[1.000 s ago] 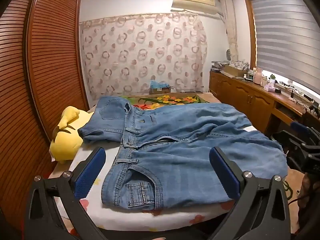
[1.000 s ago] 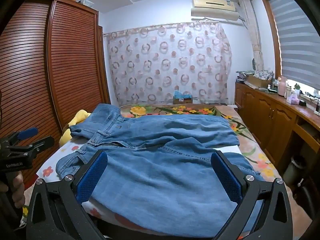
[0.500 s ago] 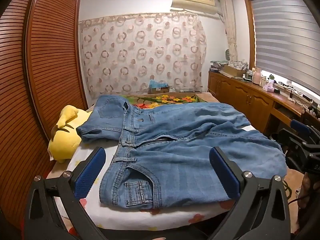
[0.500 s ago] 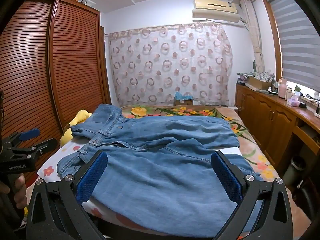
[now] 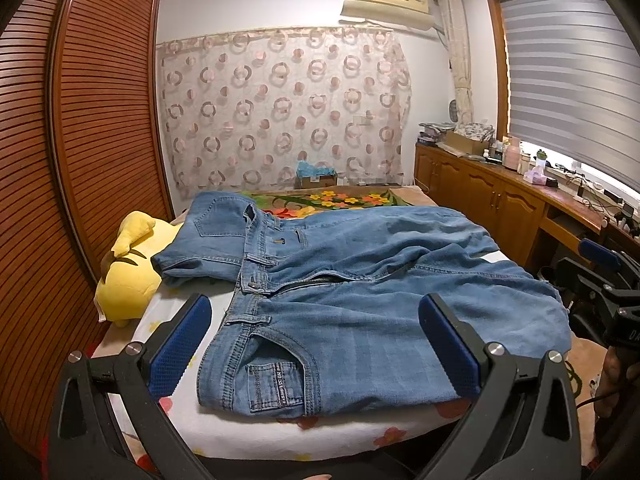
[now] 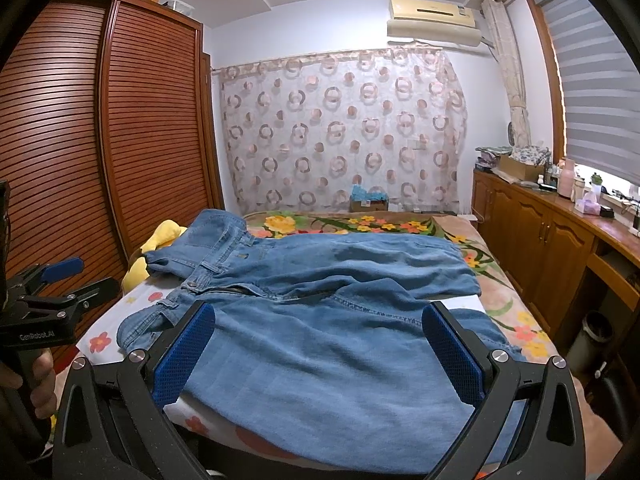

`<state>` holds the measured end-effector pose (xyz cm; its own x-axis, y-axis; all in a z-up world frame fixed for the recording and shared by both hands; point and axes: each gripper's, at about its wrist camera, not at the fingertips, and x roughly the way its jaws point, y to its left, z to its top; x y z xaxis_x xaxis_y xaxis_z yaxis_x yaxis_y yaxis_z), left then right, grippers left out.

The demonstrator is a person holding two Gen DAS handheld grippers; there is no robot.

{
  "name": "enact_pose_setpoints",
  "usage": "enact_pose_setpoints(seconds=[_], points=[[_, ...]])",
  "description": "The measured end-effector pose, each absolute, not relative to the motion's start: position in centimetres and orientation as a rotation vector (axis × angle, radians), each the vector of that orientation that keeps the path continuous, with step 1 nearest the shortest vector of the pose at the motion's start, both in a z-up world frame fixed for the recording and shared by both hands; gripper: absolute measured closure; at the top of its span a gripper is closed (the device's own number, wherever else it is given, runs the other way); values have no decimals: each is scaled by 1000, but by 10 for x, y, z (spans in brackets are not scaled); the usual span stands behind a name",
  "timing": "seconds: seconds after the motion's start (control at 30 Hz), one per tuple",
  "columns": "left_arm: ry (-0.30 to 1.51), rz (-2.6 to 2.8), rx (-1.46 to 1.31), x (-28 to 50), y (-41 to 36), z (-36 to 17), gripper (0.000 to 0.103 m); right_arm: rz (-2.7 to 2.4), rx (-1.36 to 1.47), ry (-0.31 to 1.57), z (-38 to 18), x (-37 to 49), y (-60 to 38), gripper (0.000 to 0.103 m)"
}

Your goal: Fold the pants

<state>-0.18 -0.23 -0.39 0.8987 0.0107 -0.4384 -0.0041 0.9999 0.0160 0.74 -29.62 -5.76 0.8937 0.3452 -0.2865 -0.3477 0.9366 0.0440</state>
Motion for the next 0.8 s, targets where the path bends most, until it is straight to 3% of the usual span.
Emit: enact_pose_setpoints(seconds=[0.8], points=[[453,8,13,-2,-2,-3,0,357,-10,302,-59,6,-297,0]])
